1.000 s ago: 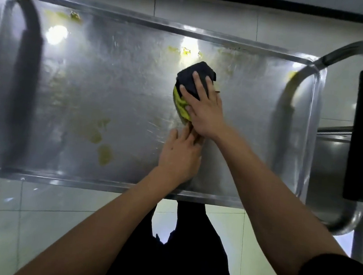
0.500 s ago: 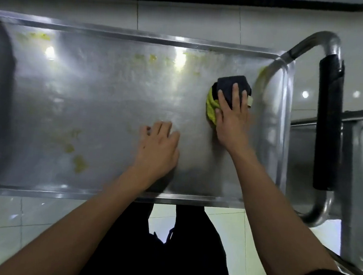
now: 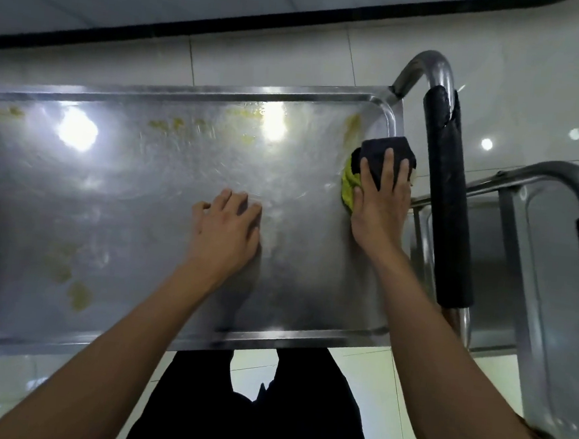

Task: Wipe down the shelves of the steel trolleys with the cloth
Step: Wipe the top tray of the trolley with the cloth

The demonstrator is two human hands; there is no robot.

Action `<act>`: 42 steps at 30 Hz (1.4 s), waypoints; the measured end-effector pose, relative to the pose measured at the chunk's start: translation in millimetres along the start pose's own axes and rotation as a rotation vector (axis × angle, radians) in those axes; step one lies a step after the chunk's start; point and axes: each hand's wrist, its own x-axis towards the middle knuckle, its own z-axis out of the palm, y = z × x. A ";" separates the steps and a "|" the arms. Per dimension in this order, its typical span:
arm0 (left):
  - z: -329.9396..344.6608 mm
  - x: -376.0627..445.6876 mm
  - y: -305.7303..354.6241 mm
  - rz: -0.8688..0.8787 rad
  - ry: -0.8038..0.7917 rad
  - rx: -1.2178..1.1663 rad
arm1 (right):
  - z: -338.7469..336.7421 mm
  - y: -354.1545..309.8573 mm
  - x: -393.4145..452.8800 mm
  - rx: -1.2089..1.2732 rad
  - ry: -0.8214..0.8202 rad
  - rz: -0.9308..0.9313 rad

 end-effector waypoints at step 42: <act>-7.2 0.9 -55.7 -0.065 -0.029 -0.049 | 8.2 -128.6 92.6 0.008 -0.035 -0.349</act>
